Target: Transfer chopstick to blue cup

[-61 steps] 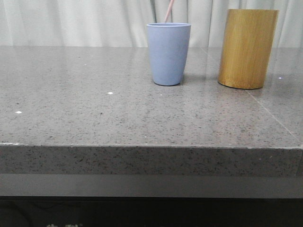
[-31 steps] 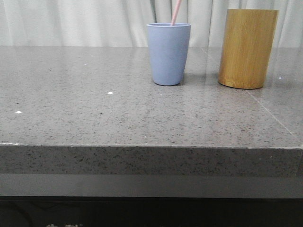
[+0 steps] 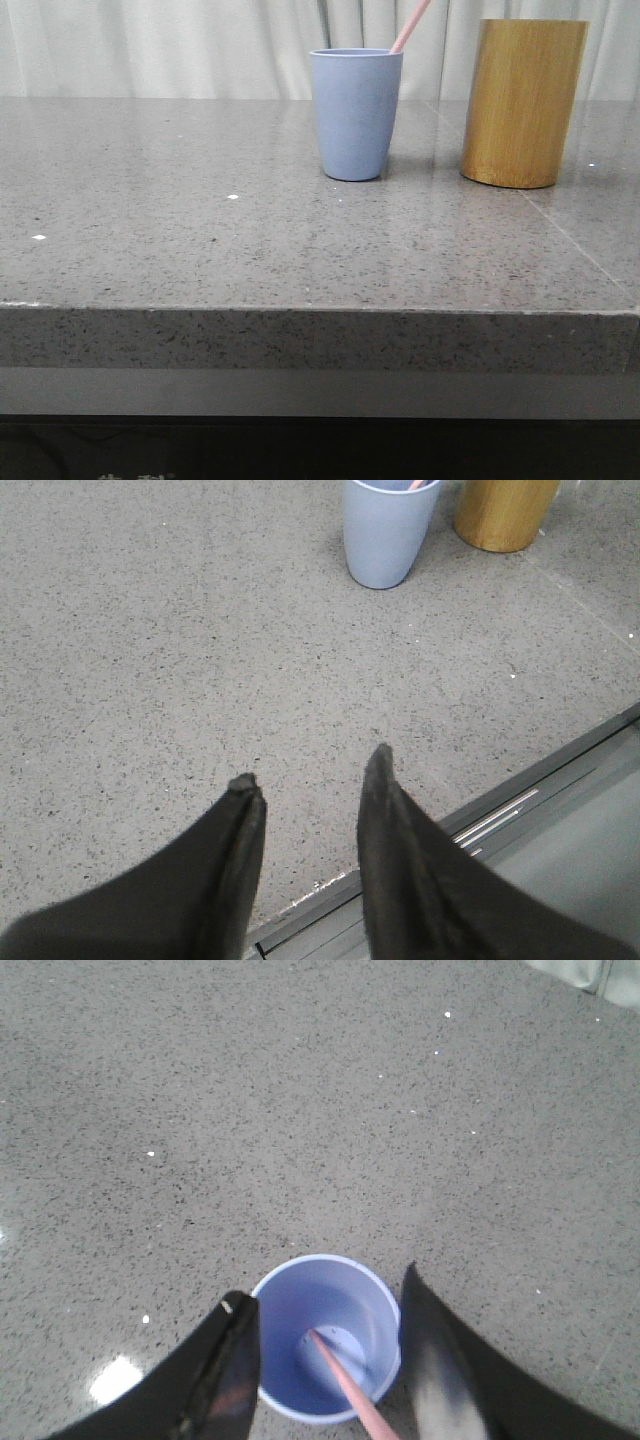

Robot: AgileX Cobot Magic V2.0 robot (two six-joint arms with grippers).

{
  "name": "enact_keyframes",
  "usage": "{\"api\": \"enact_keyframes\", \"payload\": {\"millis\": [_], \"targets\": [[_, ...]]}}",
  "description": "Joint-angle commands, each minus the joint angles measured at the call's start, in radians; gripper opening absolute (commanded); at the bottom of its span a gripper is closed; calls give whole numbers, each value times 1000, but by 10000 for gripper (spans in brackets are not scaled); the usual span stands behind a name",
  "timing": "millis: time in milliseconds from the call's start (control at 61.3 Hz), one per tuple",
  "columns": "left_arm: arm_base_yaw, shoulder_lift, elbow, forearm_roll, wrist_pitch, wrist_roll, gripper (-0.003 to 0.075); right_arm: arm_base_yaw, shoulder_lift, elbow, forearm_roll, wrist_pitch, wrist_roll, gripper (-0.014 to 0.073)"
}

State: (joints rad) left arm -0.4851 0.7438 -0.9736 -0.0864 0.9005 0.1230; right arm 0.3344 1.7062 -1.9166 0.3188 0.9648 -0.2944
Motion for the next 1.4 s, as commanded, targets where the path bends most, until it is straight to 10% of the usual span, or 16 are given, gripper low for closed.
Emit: {"api": "enact_keyframes", "payload": {"millis": [0, 359, 783, 1158, 1386], "targets": [[4, -1, -25, -11, -71, 0, 244, -8, -103, -44, -9, -14, 21, 361], [4, -1, -25, -11, -71, 0, 243, -24, -423, 189, -297, 77, 245, 361], [4, -1, -25, -12, -71, 0, 243, -196, -1005, 837, -302, -73, 317, 361], [4, -1, -25, -12, -77, 0, 243, -196, -1232, 1040, -302, -64, 317, 356], [4, -1, -25, -12, -77, 0, 161, -196, -1244, 1042, -302, -55, 317, 115]]}}
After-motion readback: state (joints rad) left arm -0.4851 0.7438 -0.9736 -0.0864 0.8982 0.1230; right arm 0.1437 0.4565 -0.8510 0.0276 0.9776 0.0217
